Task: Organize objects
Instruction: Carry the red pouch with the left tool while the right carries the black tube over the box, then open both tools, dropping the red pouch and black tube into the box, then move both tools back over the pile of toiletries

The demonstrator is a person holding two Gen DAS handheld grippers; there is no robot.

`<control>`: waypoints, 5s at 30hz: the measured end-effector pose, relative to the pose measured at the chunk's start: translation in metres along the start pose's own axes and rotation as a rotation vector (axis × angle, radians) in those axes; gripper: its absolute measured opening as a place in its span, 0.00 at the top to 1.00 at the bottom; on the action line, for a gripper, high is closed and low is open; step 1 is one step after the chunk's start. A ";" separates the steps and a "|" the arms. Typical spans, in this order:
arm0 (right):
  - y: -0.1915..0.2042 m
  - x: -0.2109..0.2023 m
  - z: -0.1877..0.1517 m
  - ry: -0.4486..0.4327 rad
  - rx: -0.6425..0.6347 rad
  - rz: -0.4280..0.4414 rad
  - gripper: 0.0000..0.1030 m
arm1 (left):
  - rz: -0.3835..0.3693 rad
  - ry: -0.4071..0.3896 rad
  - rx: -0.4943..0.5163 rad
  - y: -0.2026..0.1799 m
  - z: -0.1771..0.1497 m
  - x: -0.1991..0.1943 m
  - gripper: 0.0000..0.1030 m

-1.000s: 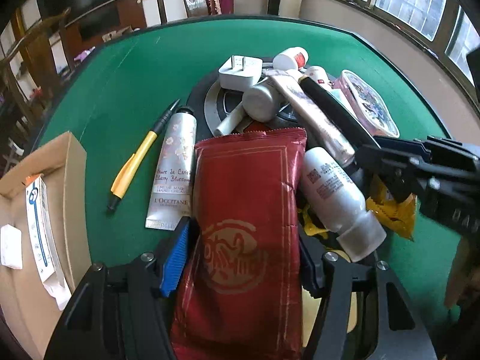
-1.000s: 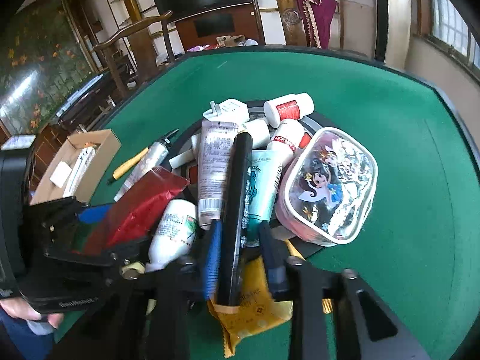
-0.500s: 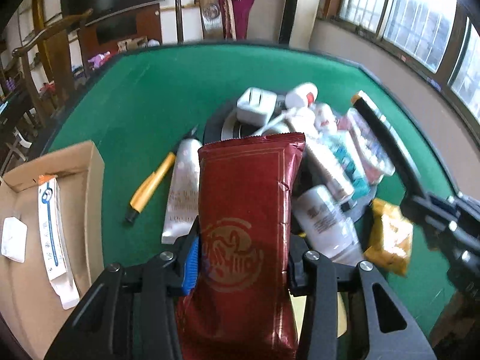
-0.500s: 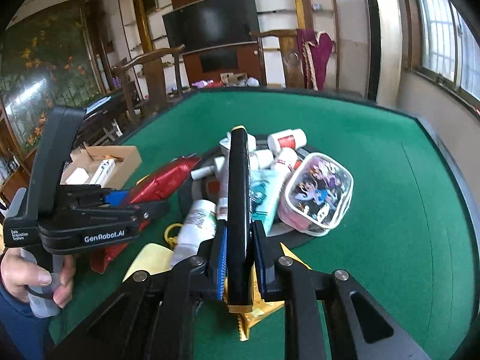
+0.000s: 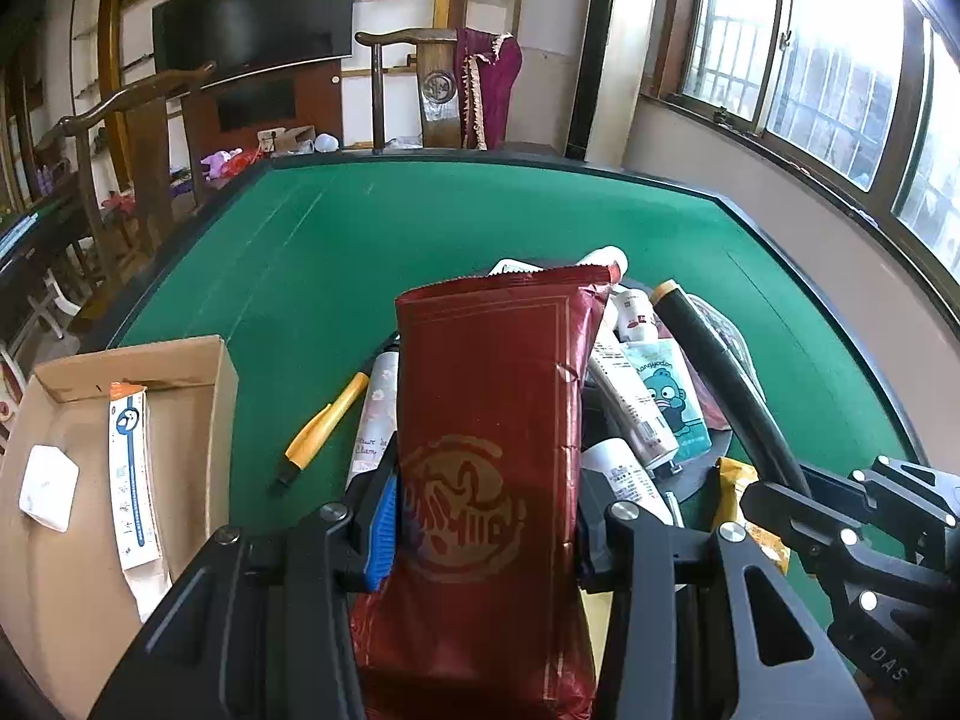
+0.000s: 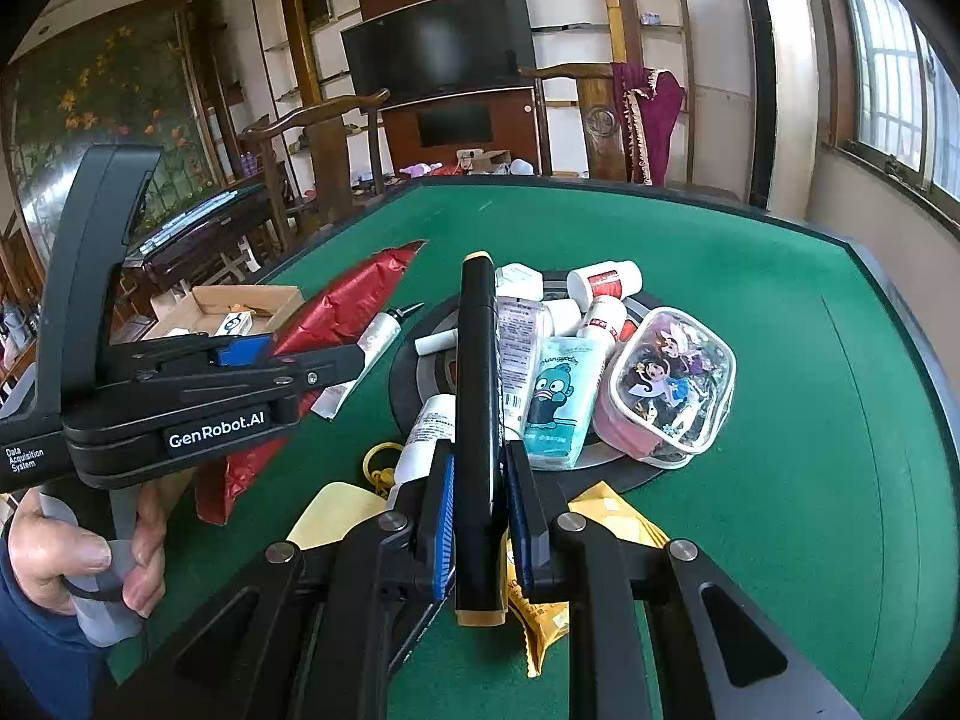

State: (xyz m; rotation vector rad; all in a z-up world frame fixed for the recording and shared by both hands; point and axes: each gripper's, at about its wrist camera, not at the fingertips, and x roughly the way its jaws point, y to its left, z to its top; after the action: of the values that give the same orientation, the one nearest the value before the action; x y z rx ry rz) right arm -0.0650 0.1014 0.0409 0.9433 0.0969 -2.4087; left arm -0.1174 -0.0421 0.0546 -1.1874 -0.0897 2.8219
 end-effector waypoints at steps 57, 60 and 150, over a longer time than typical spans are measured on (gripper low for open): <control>0.172 0.045 0.047 0.068 -0.044 0.210 0.83 | 0.155 -0.044 -0.262 0.171 -0.031 -0.120 0.58; 0.180 0.057 0.048 0.087 -0.043 0.209 0.83 | 0.167 -0.012 -0.290 0.189 -0.033 -0.113 0.58; 0.004 -0.090 -0.006 -0.192 -0.030 -0.016 0.03 | -0.014 -0.053 -0.119 0.080 -0.011 -0.138 0.34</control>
State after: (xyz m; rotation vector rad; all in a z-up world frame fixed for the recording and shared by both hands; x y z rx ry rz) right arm -0.0043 0.1410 0.0954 0.6959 0.0693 -2.4915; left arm -0.0170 -0.1344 0.1384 -1.1284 -0.2711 2.8725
